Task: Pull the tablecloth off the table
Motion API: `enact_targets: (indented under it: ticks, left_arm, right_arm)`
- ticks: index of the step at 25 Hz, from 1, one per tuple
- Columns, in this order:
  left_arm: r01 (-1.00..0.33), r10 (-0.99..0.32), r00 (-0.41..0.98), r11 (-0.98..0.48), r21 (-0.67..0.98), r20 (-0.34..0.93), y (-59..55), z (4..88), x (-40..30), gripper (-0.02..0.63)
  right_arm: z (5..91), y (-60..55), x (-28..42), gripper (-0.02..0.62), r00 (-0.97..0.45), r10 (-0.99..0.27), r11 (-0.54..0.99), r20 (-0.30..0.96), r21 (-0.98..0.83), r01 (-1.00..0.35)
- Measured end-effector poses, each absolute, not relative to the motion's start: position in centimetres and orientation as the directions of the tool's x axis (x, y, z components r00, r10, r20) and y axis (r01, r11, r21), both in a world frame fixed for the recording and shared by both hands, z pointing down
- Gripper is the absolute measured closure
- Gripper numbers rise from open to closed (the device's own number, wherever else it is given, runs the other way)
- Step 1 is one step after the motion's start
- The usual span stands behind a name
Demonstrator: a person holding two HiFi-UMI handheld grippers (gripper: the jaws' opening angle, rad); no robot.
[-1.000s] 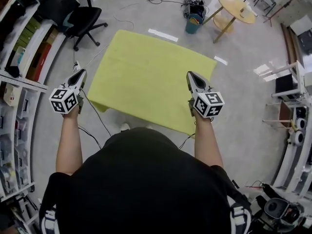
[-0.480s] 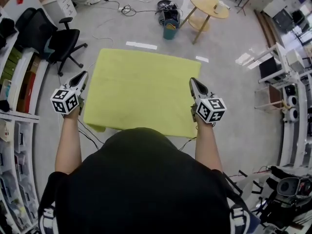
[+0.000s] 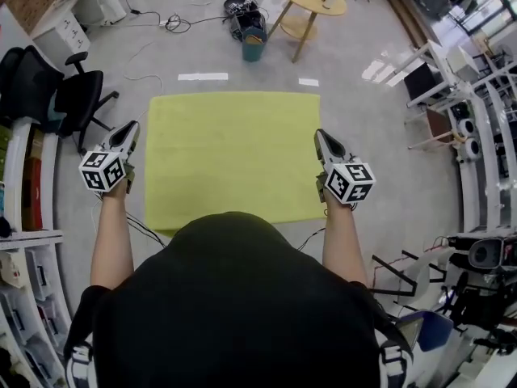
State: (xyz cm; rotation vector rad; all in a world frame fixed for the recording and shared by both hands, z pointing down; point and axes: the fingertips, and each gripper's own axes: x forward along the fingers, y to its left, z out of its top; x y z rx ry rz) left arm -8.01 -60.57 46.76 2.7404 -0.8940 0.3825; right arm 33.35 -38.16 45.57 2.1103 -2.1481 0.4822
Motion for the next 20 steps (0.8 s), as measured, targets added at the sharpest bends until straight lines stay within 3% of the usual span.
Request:
enact_targets:
  ticks: [9, 20]
  left_arm:
    - [-0.544, -0.472, 0.813, -0.824, 0.158, 0.34, -62.6, 48.5, -7.8, 0.56]
    - [-0.572, -0.496, 0.792, -0.806, 0.149, 0.356, -61.5, 49.4, -6.6, 0.56]
  right_arm:
    - [45.9, -37.8, 34.3, 0.577, 0.077, -0.946, -0.13, 0.316, -0.149, -0.98]
    - [47.9, -36.0, 37.6, 0.577, 0.105, -0.93, -0.171, 0.351, -0.16, -0.972]
